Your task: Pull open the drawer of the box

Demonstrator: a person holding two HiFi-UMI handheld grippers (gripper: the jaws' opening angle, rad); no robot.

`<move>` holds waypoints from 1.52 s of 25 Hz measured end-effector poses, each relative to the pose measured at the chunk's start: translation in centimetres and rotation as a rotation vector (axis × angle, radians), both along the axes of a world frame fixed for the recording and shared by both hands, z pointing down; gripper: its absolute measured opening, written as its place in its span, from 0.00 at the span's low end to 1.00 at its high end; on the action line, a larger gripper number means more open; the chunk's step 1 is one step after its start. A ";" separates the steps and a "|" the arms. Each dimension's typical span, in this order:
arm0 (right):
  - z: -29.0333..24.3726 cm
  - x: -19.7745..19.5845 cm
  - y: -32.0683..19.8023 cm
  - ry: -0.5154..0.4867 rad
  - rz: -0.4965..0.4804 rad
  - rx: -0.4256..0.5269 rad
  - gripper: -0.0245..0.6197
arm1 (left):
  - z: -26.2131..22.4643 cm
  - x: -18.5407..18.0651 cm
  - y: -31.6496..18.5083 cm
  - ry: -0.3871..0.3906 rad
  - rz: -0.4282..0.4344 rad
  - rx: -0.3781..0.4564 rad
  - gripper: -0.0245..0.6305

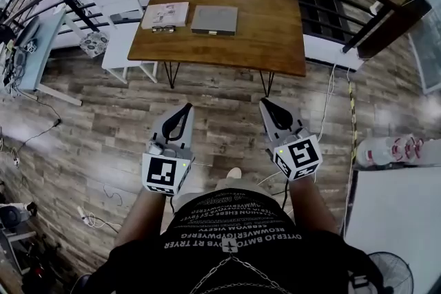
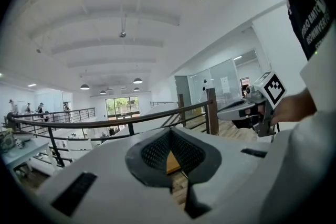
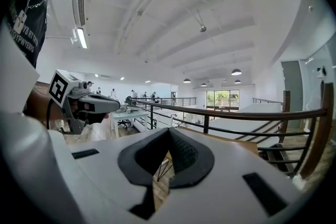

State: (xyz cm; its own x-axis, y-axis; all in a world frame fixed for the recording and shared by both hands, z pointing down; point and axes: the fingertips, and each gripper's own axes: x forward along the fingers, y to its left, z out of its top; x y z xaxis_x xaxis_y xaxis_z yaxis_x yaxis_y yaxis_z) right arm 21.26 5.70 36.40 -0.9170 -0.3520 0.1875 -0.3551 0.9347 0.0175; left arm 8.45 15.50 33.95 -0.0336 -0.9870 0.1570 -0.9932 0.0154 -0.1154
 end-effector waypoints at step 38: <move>2.5 -0.4 0.5 -0.014 -0.041 -0.074 0.03 | 1.2 0.6 0.4 -0.002 -0.020 -0.045 0.05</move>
State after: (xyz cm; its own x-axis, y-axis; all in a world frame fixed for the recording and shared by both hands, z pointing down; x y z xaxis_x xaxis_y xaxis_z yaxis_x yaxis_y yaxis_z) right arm 20.90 6.16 38.93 -0.9331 -0.2995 0.1988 -0.3161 0.9470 -0.0571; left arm 9.06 15.93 35.19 -0.0539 -0.9781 0.2010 -0.9925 0.0303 -0.1187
